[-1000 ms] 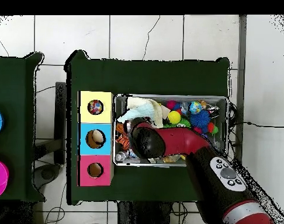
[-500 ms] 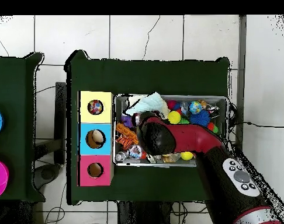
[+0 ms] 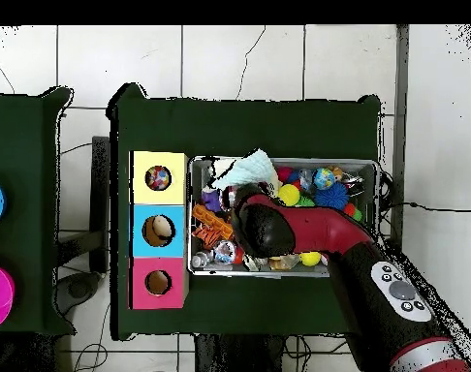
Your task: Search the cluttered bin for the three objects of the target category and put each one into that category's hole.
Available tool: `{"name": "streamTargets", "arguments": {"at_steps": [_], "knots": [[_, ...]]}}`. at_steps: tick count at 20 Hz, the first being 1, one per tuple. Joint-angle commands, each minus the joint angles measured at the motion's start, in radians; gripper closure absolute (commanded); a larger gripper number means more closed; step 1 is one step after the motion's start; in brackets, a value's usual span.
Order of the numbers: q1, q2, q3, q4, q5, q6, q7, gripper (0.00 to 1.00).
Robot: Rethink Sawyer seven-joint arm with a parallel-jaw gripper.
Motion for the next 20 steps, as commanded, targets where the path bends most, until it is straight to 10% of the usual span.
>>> {"name": "streamTargets", "arguments": {"at_steps": [1,10,20], "knots": [[0.013,0.103,-0.004,-0.086,-0.093,-0.121,0.048,1.00],[0.023,0.085,0.033,-0.066,-0.018,-0.050,0.083,1.00],[-0.072,0.281,-0.001,0.003,-0.202,-0.396,0.107,1.00]]}}
